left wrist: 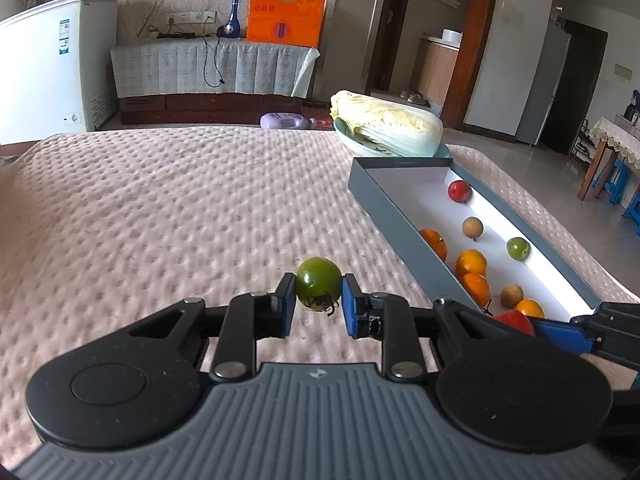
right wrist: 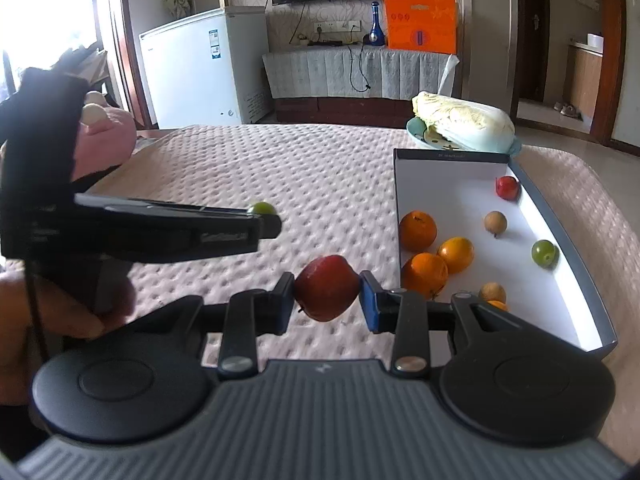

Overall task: Organize fruits
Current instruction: 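Carry the held green fruit and red apple over the grey box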

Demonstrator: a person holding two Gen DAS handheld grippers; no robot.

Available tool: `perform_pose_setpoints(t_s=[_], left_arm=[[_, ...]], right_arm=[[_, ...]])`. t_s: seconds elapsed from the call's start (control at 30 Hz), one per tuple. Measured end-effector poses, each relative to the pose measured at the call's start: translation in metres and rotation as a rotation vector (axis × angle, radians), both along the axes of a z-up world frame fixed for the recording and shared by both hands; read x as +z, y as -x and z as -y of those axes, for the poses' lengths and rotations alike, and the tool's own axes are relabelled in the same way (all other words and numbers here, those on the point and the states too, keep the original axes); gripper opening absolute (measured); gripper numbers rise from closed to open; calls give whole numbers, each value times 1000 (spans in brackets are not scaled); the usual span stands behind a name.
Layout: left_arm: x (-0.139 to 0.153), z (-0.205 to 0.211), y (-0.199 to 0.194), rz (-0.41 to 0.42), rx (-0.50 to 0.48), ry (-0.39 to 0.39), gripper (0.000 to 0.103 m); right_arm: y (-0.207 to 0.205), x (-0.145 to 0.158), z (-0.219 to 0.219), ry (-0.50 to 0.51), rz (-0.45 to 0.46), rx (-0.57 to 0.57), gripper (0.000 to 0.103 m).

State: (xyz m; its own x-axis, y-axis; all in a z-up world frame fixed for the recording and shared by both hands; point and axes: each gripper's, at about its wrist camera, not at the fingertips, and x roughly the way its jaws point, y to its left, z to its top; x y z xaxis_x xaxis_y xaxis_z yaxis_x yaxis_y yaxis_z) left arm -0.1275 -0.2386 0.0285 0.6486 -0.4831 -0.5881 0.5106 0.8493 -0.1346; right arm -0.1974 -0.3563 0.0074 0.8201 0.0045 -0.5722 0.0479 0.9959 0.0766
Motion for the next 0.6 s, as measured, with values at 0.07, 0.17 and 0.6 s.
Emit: perform_pose_setpoints(t_s=[0.07,0.17,0.6], left_arm=[[-3,4,-4,-6,3,-5,28],[-3,9,-8,-10,3,0,29],[0,19,-11,14,-10,-4,29]], right_arm=[[0,0,-1,11,-1,6,38],[0,1,-1,5,6,8,38],[0,4,4,-7,23,14,38]])
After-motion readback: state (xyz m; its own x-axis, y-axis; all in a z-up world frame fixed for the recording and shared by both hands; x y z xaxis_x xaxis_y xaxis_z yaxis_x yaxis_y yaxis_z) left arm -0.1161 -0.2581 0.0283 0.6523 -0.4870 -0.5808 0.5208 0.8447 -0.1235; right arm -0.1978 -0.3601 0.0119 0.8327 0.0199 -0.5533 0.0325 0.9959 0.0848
